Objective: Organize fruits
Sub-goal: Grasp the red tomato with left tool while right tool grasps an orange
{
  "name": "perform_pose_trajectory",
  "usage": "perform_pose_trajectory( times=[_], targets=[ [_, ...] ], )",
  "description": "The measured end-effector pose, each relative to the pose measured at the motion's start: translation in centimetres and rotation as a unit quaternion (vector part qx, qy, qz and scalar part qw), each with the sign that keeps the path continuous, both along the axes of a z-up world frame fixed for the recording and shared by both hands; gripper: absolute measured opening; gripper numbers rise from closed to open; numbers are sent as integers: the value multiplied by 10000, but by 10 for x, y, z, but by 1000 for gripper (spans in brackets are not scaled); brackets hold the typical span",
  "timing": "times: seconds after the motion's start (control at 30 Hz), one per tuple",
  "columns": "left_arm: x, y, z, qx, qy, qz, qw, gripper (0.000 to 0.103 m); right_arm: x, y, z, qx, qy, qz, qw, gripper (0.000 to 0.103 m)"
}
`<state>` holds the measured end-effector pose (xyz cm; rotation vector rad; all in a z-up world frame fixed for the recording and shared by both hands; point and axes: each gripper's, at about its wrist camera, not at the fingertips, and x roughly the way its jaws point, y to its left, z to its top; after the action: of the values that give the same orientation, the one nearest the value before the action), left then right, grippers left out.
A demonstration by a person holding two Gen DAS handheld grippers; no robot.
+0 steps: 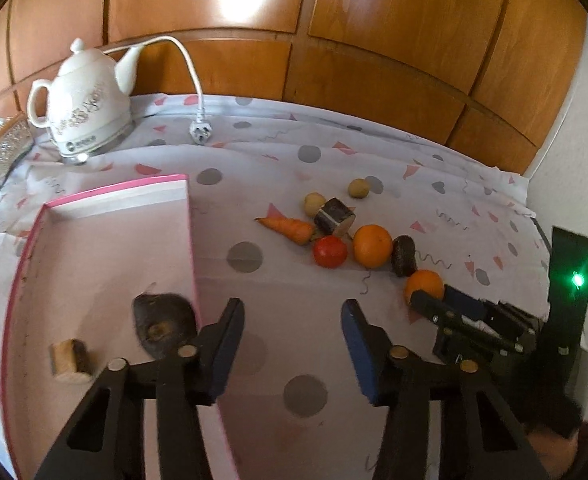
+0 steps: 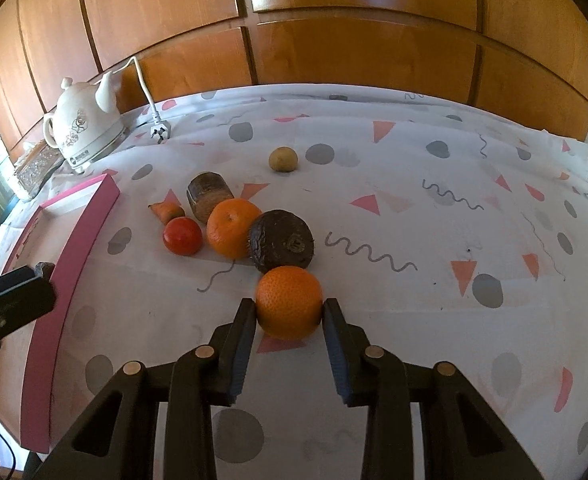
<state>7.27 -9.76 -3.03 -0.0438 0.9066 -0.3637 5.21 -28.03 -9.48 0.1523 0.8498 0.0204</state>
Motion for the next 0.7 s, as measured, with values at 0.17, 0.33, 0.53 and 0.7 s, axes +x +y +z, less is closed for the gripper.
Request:
perform_pose_trajectory(
  times=[0.17, 0.33, 0.53, 0.7],
  targets=[
    [18, -12, -7, -82, 130, 8, 9999, 43, 0, 0, 0, -10, 3, -3, 10000, 34],
    [36, -25, -16, -133, 289, 80, 9995, 43, 0, -1, 0, -10, -9, 28, 10000, 34],
    [51, -35, -25, -156, 362, 116, 9992, 43, 1, -1, 0, -21, -8, 45, 10000, 34],
    [65, -45, -32, -166, 437, 116, 9988, 43, 1, -1, 0, 24, 6, 43, 10000, 35]
  ],
)
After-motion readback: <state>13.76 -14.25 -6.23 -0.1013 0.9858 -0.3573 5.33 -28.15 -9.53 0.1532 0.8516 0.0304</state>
